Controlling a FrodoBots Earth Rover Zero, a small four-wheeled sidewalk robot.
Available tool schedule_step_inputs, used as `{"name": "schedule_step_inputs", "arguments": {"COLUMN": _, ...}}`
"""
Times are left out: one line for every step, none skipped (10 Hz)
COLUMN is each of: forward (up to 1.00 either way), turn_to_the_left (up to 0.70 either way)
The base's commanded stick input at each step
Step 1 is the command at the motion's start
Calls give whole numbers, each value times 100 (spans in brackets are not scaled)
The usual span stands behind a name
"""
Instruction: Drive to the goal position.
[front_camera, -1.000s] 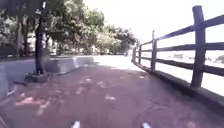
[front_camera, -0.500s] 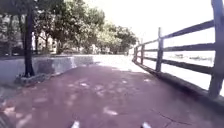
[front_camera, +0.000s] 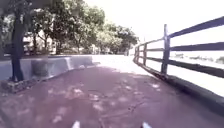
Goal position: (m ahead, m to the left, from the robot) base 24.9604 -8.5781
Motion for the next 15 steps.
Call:
{"name": "schedule_step_inputs", "arguments": {"forward": 70, "turn_to_the_left": -27}}
{"name": "schedule_step_inputs", "arguments": {"forward": 70, "turn_to_the_left": -15}}
{"name": "schedule_step_inputs", "arguments": {"forward": 70, "turn_to_the_left": -4}}
{"name": "schedule_step_inputs", "arguments": {"forward": 70, "turn_to_the_left": 0}}
{"name": "schedule_step_inputs", "arguments": {"forward": 70, "turn_to_the_left": 0}}
{"name": "schedule_step_inputs", "arguments": {"forward": 70, "turn_to_the_left": 0}}
{"name": "schedule_step_inputs", "arguments": {"forward": 70, "turn_to_the_left": 0}}
{"name": "schedule_step_inputs", "arguments": {"forward": 70, "turn_to_the_left": 0}}
{"name": "schedule_step_inputs", "arguments": {"forward": 70, "turn_to_the_left": 0}}
{"name": "schedule_step_inputs", "arguments": {"forward": 70, "turn_to_the_left": 0}}
{"name": "schedule_step_inputs", "arguments": {"forward": 70, "turn_to_the_left": 0}}
{"name": "schedule_step_inputs", "arguments": {"forward": 70, "turn_to_the_left": 0}}
{"name": "schedule_step_inputs", "arguments": {"forward": 70, "turn_to_the_left": 0}}
{"name": "schedule_step_inputs", "arguments": {"forward": 70, "turn_to_the_left": 0}}
{"name": "schedule_step_inputs", "arguments": {"forward": 70, "turn_to_the_left": 0}}
